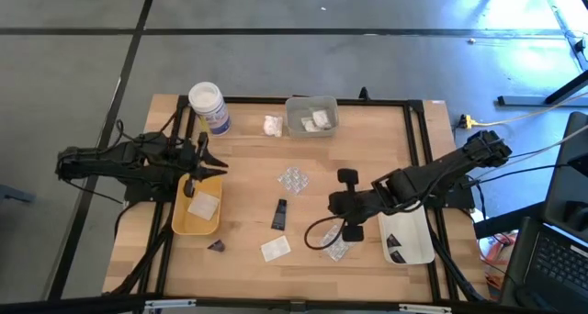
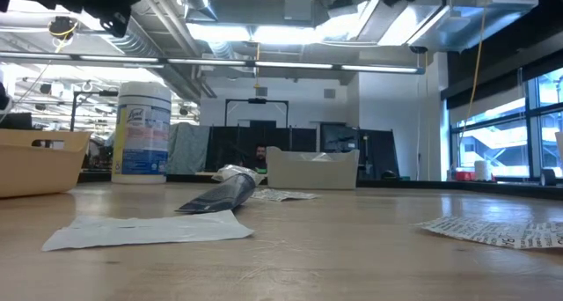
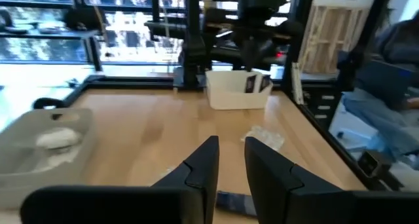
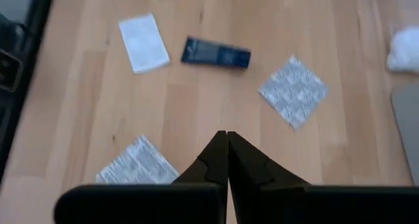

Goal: Pick & Place Travel size toiletries
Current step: Put the white bandage pack into the yellow bin

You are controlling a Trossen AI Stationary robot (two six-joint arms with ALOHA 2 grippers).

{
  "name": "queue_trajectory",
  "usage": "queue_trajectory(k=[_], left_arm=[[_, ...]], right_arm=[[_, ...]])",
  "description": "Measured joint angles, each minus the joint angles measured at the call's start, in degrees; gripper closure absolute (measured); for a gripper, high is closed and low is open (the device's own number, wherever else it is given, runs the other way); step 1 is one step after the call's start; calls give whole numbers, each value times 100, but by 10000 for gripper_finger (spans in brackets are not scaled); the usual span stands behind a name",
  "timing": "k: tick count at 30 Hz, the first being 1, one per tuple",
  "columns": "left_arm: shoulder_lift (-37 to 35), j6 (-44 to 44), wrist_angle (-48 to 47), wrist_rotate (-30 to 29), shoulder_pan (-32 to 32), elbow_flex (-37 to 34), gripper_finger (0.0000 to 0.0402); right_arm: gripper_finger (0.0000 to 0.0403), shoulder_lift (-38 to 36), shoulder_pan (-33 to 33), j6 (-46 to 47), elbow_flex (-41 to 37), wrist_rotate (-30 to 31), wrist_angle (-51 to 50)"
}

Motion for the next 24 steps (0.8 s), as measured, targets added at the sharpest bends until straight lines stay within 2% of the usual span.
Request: queue_trajectory(k=[6, 12, 14, 19, 24], left_arm=[[499, -61, 42, -30, -393, 0, 345], [771, -65, 38, -48, -553, 0, 347], [787, -63, 43, -50, -551, 0, 347], [788, -59, 42, -57, -551, 0, 349], [788, -50, 42, -60, -551, 0, 347]], right_arm=[[399, 0, -306, 169, -181, -218, 5], [401, 1, -385, 80, -1075, -1021, 1101], [401, 2, -377, 177, -1388, -1064, 1423], [390, 4, -54, 443, -1945, -1079, 1973], [399, 4, 571, 441, -2128, -904, 1990]])
